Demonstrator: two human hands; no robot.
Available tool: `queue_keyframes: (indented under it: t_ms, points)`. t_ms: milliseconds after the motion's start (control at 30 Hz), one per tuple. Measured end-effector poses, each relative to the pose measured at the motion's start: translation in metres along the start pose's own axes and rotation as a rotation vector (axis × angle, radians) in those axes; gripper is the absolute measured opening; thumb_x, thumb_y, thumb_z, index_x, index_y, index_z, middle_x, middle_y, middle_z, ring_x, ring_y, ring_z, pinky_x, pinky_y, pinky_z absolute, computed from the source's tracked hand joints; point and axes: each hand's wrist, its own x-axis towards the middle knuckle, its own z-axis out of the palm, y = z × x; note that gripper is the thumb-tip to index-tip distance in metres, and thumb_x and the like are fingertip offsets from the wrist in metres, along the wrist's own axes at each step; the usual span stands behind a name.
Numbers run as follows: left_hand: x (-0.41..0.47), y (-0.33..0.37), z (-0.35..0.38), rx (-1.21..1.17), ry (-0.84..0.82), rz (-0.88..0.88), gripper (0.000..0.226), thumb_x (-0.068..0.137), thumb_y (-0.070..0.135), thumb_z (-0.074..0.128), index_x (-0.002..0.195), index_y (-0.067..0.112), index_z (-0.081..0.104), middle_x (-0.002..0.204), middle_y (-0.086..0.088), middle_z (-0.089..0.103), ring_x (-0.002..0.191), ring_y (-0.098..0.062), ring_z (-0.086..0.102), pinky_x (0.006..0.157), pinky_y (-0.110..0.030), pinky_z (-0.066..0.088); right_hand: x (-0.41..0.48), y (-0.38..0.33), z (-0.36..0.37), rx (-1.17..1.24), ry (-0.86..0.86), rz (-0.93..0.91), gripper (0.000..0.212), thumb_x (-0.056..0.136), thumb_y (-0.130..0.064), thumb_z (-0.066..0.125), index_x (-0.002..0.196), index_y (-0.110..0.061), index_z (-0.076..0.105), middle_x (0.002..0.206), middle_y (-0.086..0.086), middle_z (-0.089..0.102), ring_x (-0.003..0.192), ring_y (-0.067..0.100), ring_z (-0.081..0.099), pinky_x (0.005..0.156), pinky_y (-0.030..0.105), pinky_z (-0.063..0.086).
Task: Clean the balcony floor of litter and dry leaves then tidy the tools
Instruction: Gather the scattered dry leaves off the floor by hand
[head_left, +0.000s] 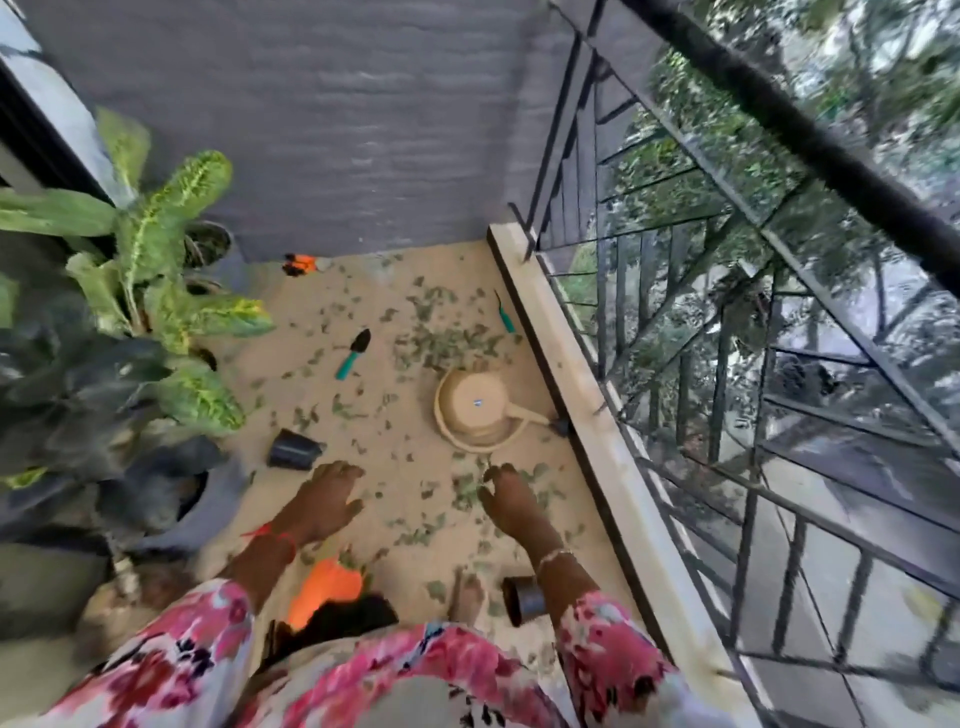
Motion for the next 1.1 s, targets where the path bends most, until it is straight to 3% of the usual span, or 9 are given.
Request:
queue_keyframes:
  t_ms: [200,300,533,833,1000,1100]
  points:
    - [0.051,0.007,-0.034,-0.098,0.068,-0.061,0.050,0.097,0.023,0.048,0.141,0.008,0.030,0.150,-0.013,0.027,0.138,-0.025,0.028,0.107,-0.024,0.023,0.068,0.006,-0.053,0.017,-0.022,-0.039,0.031,0.096,-0.013,0.045,0.121,0.003,0.052,0.129,0.021,0.048,0.118,0.033,0.047,0.097,0.033,0.034]
    - [0.084,-0.003,-0.054,-0.133,0.134,-0.113,0.048,0.095,0.019,0.050,0.139,0.008,0.034,0.144,-0.012,0.033,0.134,-0.026,0.032,0.105,-0.024,0.021,0.112,-0.005,-0.075,0.018,0.060,-0.075,0.025,0.093,-0.008,0.046,0.111,0.005,0.058,0.118,0.025,0.053,0.109,0.036,0.053,0.092,0.035,0.036]
    - [0.172,-0.053,-0.116,-0.209,0.151,-0.105,0.037,0.090,0.011,0.056,0.125,0.003,0.050,0.133,-0.016,0.043,0.126,-0.035,0.041,0.102,-0.039,0.035,0.226,-0.062,-0.118,0.105,0.137,-0.097,0.023,0.093,-0.009,0.048,0.107,0.003,0.062,0.116,0.022,0.058,0.109,0.034,0.054,0.092,0.033,0.039]
    - [0.272,-0.146,-0.213,-0.242,0.146,-0.158,0.034,0.089,0.004,0.056,0.122,0.000,0.054,0.133,-0.021,0.045,0.128,-0.037,0.038,0.105,-0.033,0.026,0.357,-0.159,-0.138,0.151,0.108,-0.040,0.022,0.091,-0.009,0.047,0.102,0.000,0.064,0.109,0.019,0.063,0.101,0.034,0.059,0.083,0.031,0.045]
    - [0.314,-0.180,-0.248,-0.294,0.169,-0.166,0.032,0.088,0.006,0.057,0.121,0.003,0.056,0.134,-0.018,0.046,0.124,-0.034,0.041,0.103,-0.033,0.031,0.410,-0.190,-0.148,0.109,0.047,-0.043,0.022,0.091,-0.008,0.050,0.104,-0.002,0.066,0.116,0.018,0.059,0.109,0.033,0.054,0.091,0.032,0.040]
    - [0.346,-0.197,-0.265,-0.319,0.180,-0.190,0.030,0.088,0.004,0.057,0.118,0.000,0.057,0.129,-0.017,0.049,0.120,-0.035,0.044,0.101,-0.032,0.030,0.458,-0.203,-0.155,0.097,-0.013,-0.056,0.022,0.092,-0.009,0.049,0.104,0.001,0.064,0.114,0.021,0.059,0.107,0.035,0.056,0.088,0.035,0.040]
